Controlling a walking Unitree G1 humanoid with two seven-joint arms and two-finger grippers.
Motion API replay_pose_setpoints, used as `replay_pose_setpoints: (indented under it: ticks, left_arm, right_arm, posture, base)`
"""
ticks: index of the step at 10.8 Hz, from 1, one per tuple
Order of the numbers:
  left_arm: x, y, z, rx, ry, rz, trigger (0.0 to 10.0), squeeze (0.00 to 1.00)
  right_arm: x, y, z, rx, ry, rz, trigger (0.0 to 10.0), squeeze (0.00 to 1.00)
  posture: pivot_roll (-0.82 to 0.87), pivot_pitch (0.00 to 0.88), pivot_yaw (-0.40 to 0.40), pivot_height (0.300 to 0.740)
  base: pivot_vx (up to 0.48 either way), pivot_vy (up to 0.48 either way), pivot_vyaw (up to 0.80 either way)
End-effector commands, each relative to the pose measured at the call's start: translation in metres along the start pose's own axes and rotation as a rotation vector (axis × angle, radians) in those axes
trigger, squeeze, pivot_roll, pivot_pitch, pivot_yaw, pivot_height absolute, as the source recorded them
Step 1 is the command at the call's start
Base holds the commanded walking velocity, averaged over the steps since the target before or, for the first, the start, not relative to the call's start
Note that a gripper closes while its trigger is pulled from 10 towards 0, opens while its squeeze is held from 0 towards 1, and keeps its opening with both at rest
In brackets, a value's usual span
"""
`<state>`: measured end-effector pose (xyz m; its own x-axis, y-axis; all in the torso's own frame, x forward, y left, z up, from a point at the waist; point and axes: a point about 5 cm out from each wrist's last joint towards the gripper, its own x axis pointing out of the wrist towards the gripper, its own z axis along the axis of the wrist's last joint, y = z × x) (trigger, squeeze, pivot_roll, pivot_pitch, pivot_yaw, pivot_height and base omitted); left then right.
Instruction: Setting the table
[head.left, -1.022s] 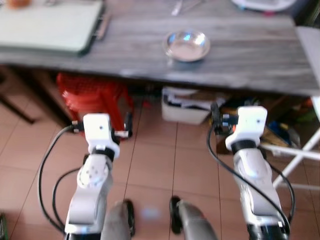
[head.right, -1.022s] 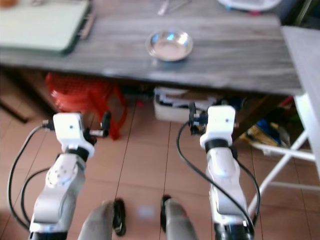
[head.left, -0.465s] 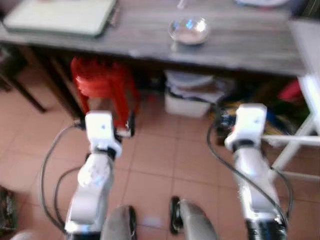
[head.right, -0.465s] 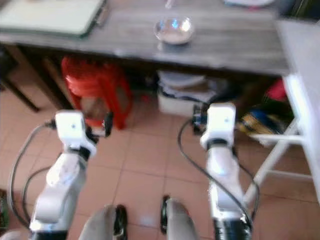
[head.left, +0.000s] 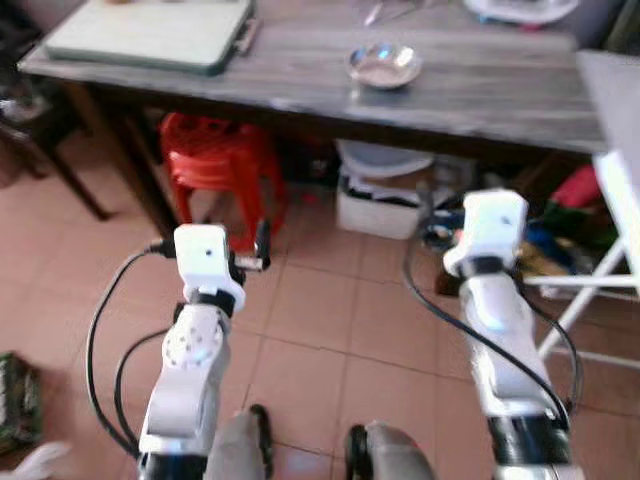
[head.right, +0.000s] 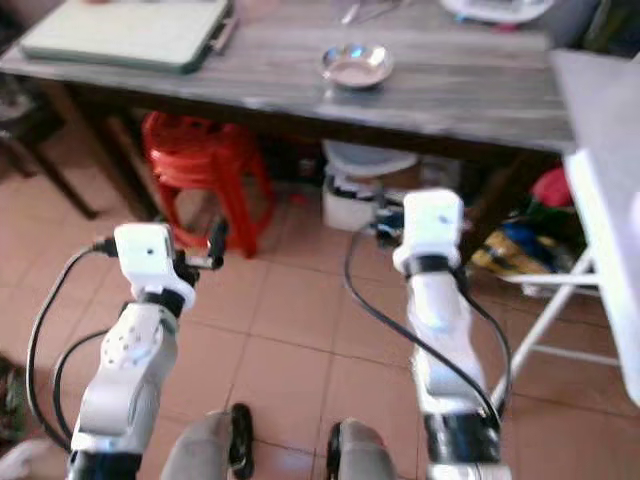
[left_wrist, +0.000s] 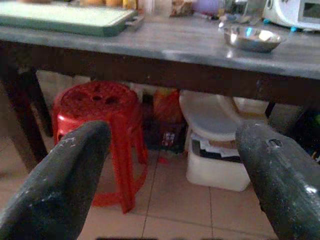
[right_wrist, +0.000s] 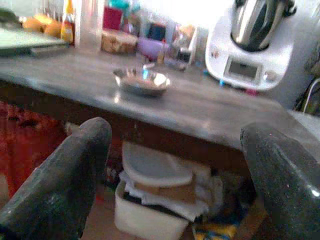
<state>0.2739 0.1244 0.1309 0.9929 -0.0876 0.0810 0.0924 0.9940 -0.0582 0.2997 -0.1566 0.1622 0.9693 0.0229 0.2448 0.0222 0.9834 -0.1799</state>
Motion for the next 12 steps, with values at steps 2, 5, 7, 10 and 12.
replay_pose_setpoints:
  ticks: [2, 5, 7, 10, 12]
  left_arm:
    - [0.006, 0.001, 0.004, 0.019, -0.034, 0.005, 10.0, 0.00]
    - [0.003, 0.000, -0.003, 0.015, -0.030, -0.007, 10.0, 0.00]
    - [-0.002, -0.002, -0.010, -0.008, -0.005, -0.006, 10.0, 0.00]
    - [-0.004, -0.001, -0.016, -0.015, 0.022, -0.030, 10.0, 0.00]
    - [0.002, -0.005, -0.011, -0.022, -0.001, -0.042, 10.0, 0.00]
  right_arm:
    - [0.004, -0.002, -0.001, -0.012, -0.018, 0.003, 10.0, 0.00]
    - [0.000, -0.006, -0.006, -0.020, -0.012, 0.002, 10.0, 0.00]
    - [-0.004, -0.006, -0.011, -0.030, -0.002, 0.000, 10.0, 0.00]
    - [-0.005, -0.006, -0.016, -0.023, 0.008, -0.009, 10.0, 0.00]
    - [0.008, 0.001, -0.006, -0.013, -0.036, 0.013, 10.0, 0.00]
  posture:
    - [0.00, 0.057, -0.011, 0.740]
    - [-0.02, 0.064, -0.004, 0.740]
    - [-0.02, 0.034, -0.004, 0.740]
    - [-0.03, 0.047, 0.019, 0.740]
    - [-0.02, 0.056, 0.019, 0.740]
  base:
    - [0.000, -0.332, 0.00]
    - [0.000, -0.404, 0.00]
    - [0.000, -0.424, 0.00]
    - [0.000, -0.425, 0.00]
    - [0.000, -0.424, 0.00]
